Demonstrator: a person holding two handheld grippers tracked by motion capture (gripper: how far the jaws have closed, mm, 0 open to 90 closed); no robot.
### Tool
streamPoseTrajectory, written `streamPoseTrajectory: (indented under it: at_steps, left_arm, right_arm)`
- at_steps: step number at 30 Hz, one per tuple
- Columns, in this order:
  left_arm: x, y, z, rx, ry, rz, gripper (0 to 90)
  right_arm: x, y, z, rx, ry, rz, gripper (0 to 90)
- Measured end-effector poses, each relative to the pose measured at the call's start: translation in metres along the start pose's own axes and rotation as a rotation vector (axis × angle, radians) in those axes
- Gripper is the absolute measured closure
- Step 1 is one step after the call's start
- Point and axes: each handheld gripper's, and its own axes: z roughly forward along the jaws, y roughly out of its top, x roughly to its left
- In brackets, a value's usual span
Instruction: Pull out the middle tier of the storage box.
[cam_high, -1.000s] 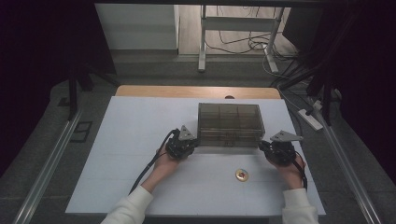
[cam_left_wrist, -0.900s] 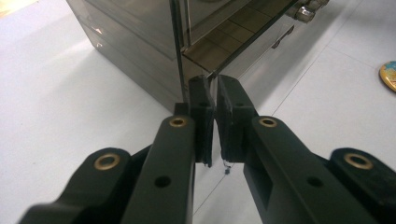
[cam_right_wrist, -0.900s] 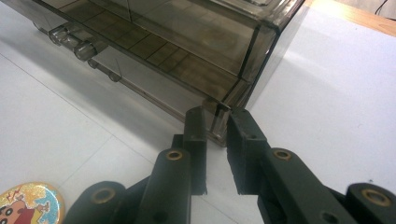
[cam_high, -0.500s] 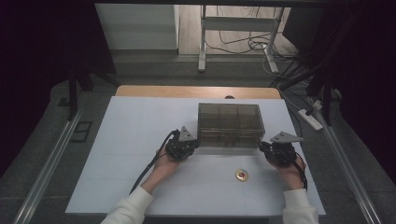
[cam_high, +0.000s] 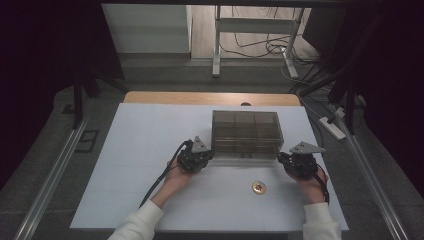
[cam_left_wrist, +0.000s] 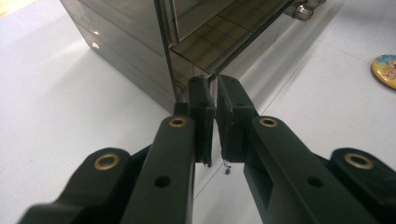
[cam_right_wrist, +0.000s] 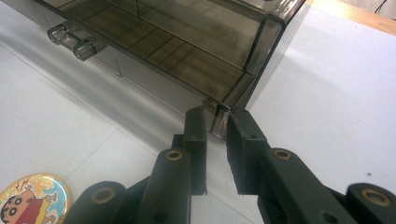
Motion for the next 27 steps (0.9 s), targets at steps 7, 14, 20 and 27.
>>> streamPoseTrajectory:
  at_steps: [7,14,20,27]
  left_arm:
    - [-0.0005,-0.0003,-0.0011,0.000,-0.008,-0.004,83.7]
    - [-0.0011,-0.0007,-0.0019,-0.001,-0.009,0.000,83.6]
    - [-0.0020,-0.0009,-0.0027,-0.001,-0.006,0.002,83.6]
    - [-0.0030,-0.0010,-0.0032,-0.001,-0.008,0.005,83.4]
  right_arm:
    - [0.0006,-0.0002,-0.0015,0.003,0.000,-0.003,78.0]
    - [0.0016,-0.0003,-0.0030,0.004,-0.001,-0.006,78.0]
    - [0.0026,-0.0002,-0.0041,0.004,-0.001,-0.011,78.1]
    - [0.0031,-0.0005,-0.0051,0.002,0.001,-0.009,78.0]
